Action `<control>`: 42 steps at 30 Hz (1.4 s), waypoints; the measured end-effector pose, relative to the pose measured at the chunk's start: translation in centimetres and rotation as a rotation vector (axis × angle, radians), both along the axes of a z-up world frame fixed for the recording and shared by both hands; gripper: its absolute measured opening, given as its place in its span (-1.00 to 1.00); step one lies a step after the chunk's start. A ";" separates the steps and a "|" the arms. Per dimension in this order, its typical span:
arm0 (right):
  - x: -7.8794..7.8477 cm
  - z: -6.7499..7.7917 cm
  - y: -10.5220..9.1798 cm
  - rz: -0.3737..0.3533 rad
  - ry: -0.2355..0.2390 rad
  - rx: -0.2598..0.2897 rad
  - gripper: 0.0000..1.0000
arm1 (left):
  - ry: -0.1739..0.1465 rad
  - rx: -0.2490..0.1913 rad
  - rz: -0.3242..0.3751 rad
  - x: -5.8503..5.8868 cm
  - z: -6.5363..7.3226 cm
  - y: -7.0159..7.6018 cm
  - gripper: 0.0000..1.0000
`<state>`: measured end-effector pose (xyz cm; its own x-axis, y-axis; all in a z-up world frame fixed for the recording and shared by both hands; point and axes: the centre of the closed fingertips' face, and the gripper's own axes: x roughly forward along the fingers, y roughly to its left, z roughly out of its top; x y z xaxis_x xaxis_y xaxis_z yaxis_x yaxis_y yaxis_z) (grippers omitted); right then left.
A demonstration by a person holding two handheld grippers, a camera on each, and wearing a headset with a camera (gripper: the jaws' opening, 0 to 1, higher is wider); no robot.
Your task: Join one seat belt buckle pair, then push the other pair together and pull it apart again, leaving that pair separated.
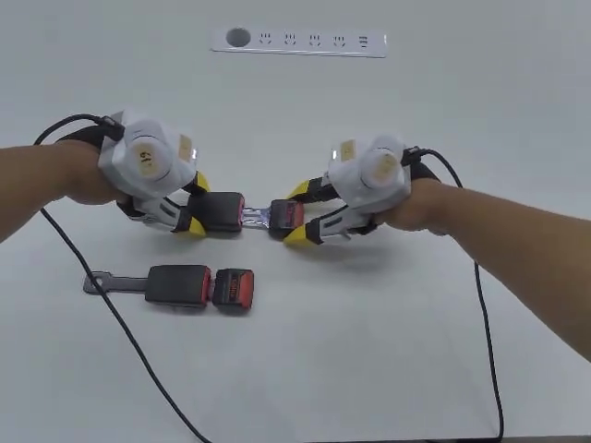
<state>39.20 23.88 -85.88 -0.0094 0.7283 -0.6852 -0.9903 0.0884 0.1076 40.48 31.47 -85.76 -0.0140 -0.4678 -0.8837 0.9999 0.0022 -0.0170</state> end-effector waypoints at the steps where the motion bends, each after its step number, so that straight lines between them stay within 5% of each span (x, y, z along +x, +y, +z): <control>1: 0.0 0.0 0.1 0.006 -0.006 -0.003 -0.30 | -0.001 0.002 -0.003 0.0 0.0 0.0 -0.33; 20: 0.2 0.0 0.6 0.013 -0.003 -0.008 -0.32 | -0.008 0.024 -0.033 0.0 -0.2 -0.2 -0.34; 27: 0.6 -0.1 2.2 -0.016 -0.013 0.004 -0.32 | -0.008 0.030 -0.038 0.0 -0.2 -0.2 -0.34; 42: 0.7 -0.3 2.2 -0.034 -0.023 -0.049 -0.33 | -0.005 0.040 -0.021 -0.1 -0.1 -0.2 -0.34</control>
